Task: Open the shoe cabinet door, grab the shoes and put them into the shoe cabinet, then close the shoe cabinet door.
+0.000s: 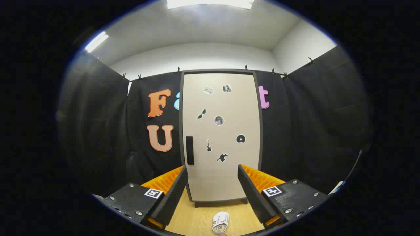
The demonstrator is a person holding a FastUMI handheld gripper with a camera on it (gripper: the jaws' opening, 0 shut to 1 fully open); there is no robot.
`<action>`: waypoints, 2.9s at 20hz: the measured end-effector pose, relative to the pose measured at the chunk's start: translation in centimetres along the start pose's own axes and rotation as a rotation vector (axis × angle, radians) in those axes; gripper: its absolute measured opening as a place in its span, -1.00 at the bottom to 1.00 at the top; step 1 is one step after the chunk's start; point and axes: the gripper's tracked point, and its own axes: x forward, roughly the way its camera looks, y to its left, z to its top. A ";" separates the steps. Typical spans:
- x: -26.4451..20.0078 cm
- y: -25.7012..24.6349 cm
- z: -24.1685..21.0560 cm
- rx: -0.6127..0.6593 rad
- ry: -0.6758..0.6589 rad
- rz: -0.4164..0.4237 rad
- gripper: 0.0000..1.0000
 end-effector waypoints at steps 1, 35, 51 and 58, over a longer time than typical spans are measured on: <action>0.0 0.2 0.1 0.003 -0.008 0.003 0.90; 14.4 7.5 -3.7 0.006 0.064 0.087 0.91; 26.9 10.4 -8.5 -0.051 0.147 0.032 0.90; 27.9 10.2 -8.8 -0.048 0.154 0.018 0.70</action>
